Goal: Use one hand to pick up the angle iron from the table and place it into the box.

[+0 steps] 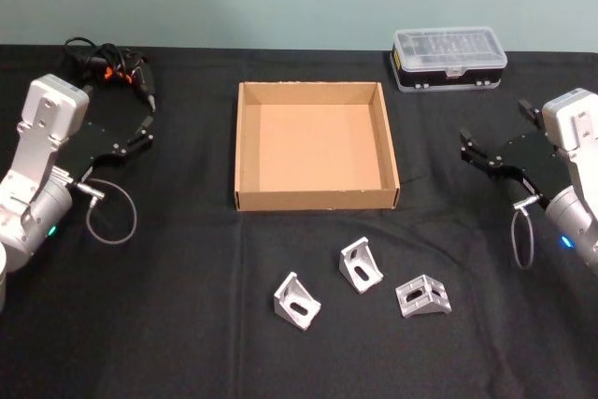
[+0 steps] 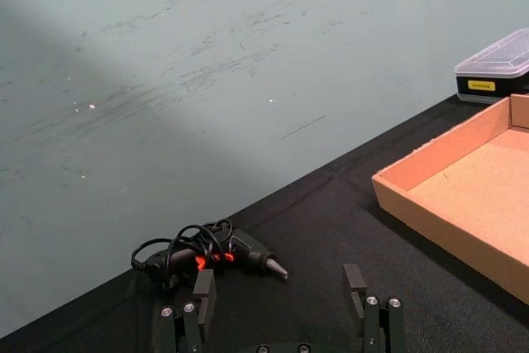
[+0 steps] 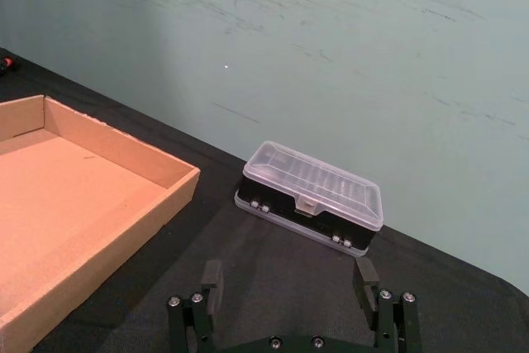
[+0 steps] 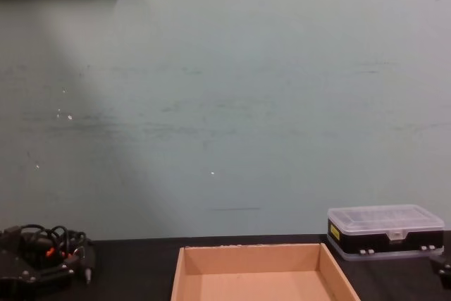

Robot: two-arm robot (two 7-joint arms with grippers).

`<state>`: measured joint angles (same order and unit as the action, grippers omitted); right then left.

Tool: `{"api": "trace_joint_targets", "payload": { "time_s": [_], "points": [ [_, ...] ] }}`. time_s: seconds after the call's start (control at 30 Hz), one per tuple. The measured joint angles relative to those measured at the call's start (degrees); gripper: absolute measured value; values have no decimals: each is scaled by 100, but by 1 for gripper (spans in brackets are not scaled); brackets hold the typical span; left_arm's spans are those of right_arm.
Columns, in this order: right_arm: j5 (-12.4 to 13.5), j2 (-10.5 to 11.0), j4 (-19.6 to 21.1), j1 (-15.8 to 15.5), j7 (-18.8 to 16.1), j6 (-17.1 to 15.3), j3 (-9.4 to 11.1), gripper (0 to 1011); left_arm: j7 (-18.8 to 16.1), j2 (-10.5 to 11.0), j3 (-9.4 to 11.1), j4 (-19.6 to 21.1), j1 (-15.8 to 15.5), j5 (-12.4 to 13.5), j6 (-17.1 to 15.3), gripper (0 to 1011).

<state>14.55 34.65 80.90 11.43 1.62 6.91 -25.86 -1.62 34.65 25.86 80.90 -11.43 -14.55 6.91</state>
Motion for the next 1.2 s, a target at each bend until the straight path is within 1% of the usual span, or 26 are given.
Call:
{"api": "trace_joint_targets", "payload": {
  "time_s": [1.2],
  "points": [
    [0,0,0,0,0,0,0,1004,0,0,0,0,0,0,0,1000]
  ]
}}
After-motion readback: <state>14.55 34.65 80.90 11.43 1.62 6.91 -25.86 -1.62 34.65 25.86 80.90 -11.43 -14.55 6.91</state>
